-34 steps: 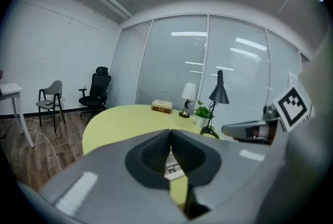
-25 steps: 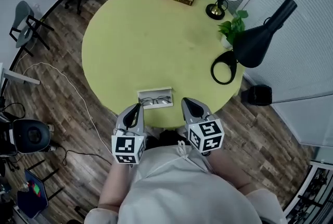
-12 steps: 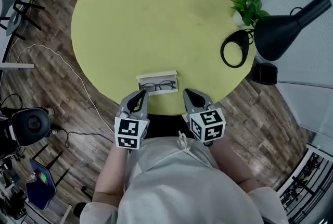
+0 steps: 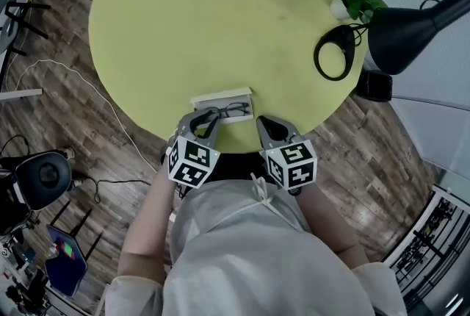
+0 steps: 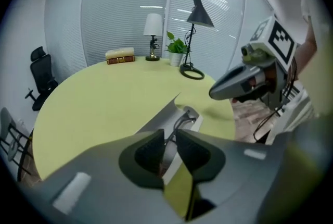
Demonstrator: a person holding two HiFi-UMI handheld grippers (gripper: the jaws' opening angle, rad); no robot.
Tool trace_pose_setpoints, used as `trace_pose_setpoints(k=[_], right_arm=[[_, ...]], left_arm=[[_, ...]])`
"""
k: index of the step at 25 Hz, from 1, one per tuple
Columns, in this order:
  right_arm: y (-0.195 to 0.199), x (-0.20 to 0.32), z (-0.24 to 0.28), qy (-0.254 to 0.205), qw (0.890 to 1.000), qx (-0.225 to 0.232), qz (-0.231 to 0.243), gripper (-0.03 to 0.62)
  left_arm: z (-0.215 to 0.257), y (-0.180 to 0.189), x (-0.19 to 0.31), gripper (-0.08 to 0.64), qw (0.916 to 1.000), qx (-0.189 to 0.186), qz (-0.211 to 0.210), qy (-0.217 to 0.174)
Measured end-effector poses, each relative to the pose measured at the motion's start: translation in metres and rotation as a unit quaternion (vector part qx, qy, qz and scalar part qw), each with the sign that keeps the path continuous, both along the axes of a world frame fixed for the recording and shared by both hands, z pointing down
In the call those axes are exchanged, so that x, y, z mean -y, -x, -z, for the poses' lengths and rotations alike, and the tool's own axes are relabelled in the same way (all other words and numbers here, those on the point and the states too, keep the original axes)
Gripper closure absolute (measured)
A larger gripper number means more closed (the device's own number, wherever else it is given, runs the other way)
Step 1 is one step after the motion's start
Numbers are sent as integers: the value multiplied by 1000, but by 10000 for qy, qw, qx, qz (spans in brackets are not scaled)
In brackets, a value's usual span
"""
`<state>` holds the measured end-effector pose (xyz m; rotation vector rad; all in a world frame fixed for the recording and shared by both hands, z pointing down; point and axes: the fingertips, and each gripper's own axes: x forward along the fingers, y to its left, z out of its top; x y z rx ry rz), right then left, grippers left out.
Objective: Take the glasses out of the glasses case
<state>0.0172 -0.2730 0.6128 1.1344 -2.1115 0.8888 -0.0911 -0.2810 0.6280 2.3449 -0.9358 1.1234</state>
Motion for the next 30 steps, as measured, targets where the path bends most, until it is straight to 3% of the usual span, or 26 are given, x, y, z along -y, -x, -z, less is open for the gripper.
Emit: trace_pose_setpoints(k=[4,8,11,15,26,30], right_arm=[[-7,2,-2,40,9999,-10,-100,592],[-18,5,-4,78,9995,38,-289,592],[-22,7,-4,82,9994,58,-327,592],[-34,12,-4,77,9991,62,-407,592],[-50,18,-8,112,9986,36,-511,592],[-50,18,-5,104,9988,17,-471,592]], left_arm=[[-12,-11,0,475,9952,548,-816,-4],[-21,-21,5,469,9888,849,-1226,27],[-29,-25,5,469,9826,1017,-1533,261],[-40,-28,-1,466,9684,1242,-2069,631],[-46,-29,6,540,9532,1374,-2576,786],[-41,-30,6,545,9538,1195,-2642,786]])
